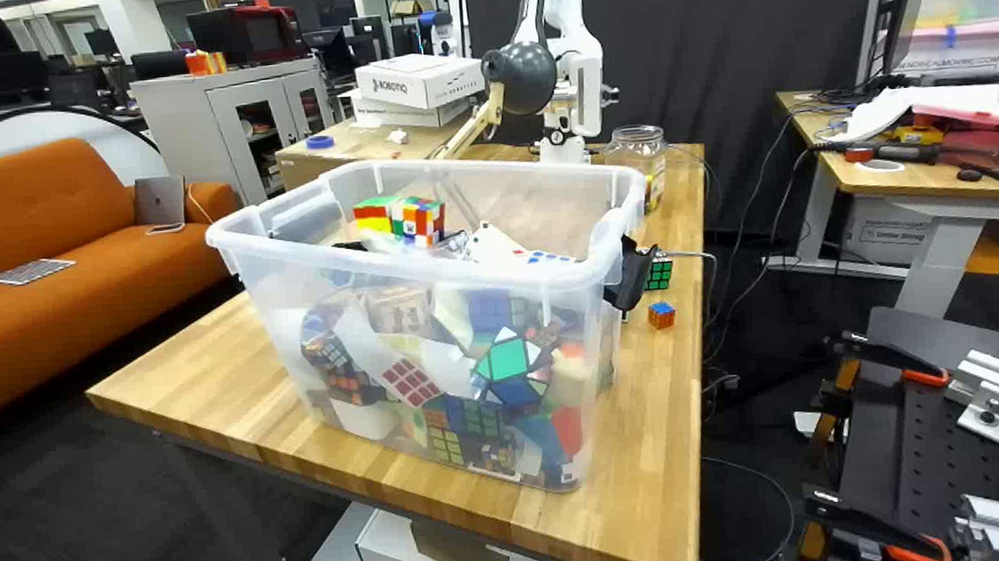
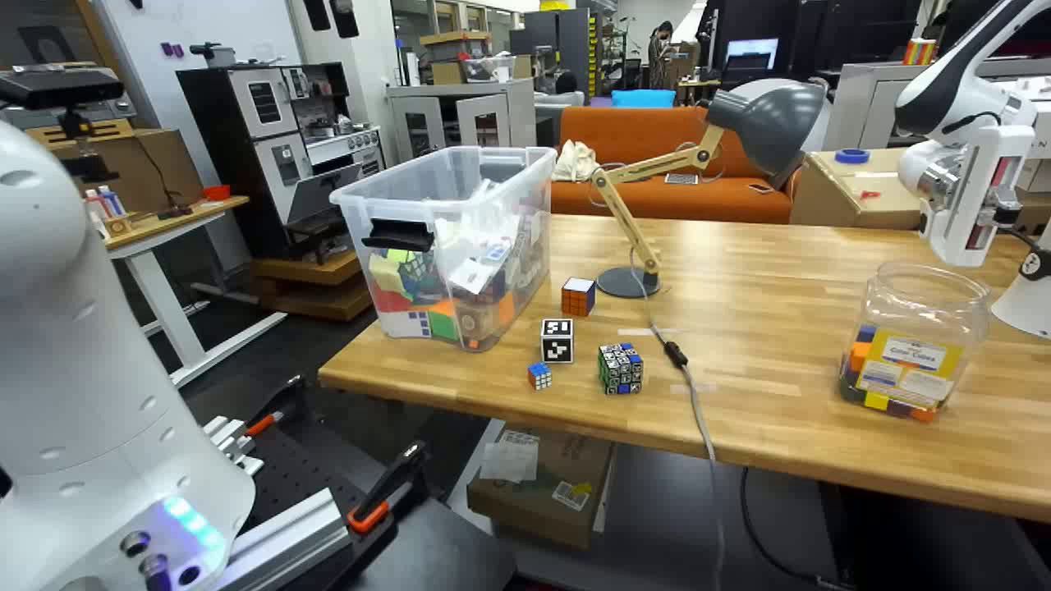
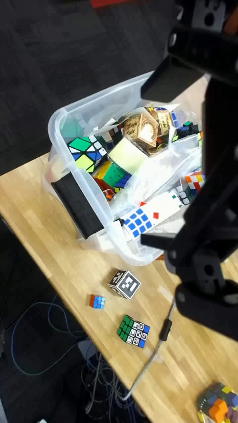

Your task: Move the black and white cube to the right, pick up the cube in the middle then place it down again

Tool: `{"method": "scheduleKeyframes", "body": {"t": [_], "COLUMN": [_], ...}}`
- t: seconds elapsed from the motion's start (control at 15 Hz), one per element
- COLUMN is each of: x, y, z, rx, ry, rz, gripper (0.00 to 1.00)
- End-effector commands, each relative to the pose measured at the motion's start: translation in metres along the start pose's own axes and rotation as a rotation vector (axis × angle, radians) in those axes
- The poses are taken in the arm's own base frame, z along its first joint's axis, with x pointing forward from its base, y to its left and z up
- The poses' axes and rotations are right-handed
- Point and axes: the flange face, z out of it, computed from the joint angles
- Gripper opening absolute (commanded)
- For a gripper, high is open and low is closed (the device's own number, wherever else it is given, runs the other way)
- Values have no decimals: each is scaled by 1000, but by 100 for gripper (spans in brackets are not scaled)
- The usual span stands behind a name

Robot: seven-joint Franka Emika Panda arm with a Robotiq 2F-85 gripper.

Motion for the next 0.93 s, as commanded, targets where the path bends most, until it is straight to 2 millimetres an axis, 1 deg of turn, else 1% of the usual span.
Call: {"method": "scheduleKeyframes", "body": {"t": [0.0, 0.2, 0.33, 0.47, 0.8, 0.87], "x": [0, 0, 6, 18, 51, 44], "y": [0, 0, 7, 26, 92, 85], "z": [-1, -1, 2, 10, 35, 30], "rx": [0, 0, -5, -13, -71, -51], "ry": [0, 0, 11, 23, 84, 49], "rz": [0, 0, 39, 146, 413, 343], "gripper": [100, 100, 100, 100, 100, 100]}}
